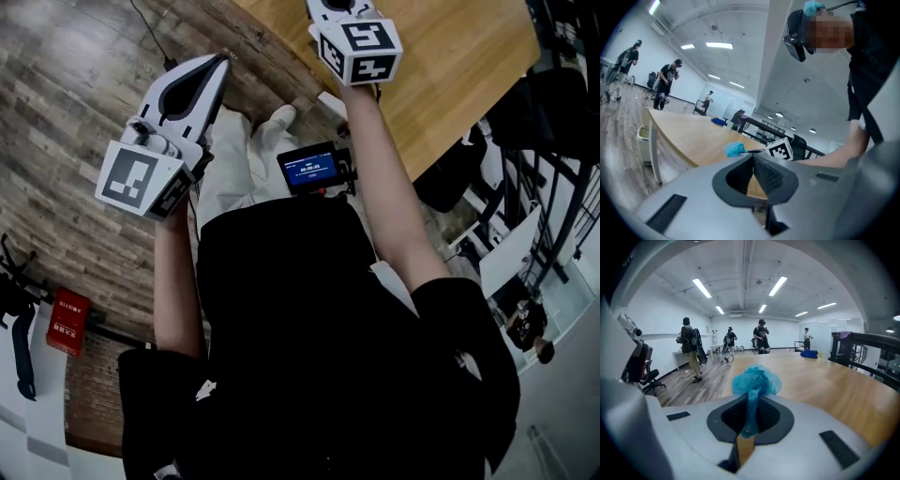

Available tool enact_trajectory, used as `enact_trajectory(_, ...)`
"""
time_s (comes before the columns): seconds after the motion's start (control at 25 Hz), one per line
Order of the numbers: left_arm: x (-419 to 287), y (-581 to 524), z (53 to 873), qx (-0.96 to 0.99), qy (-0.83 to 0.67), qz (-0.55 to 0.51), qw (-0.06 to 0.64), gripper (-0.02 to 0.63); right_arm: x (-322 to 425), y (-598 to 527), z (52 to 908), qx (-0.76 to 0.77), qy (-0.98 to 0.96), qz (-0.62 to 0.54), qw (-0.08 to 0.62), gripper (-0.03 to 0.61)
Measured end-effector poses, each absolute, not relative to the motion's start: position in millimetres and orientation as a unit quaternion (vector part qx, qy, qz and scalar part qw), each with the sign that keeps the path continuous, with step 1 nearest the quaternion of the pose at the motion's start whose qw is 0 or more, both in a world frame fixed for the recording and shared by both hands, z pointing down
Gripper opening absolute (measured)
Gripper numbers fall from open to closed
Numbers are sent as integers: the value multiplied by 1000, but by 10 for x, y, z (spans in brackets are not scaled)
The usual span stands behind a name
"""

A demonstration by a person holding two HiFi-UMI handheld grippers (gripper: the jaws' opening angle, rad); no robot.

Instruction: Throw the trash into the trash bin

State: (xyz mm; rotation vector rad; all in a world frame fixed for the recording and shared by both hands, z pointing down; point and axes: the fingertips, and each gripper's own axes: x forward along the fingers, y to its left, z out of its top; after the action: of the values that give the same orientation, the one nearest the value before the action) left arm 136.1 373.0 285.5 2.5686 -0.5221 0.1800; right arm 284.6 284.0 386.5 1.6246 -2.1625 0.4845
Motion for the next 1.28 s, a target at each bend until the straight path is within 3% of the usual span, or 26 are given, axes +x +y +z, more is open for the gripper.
enact_trajectory(0.44, -286, 2786, 2802, 925, -283, 34, 249, 8, 1034, 1662, 3811, 509, -827, 154, 182, 2)
enact_trajectory(0.64, -402, 2646, 2671, 918, -304, 20, 252, 9, 748, 1369, 3582, 481, -848, 143, 173, 2)
enact_trajectory(0.88, -667, 1664, 2973, 902, -336, 46, 266, 9, 251, 248, 3769, 452, -868, 152, 140, 2)
enact_trajectory(1.28, -951, 90, 2401, 902, -373, 25, 214, 9, -240, -1136, 3492, 412, -889, 158, 126, 2)
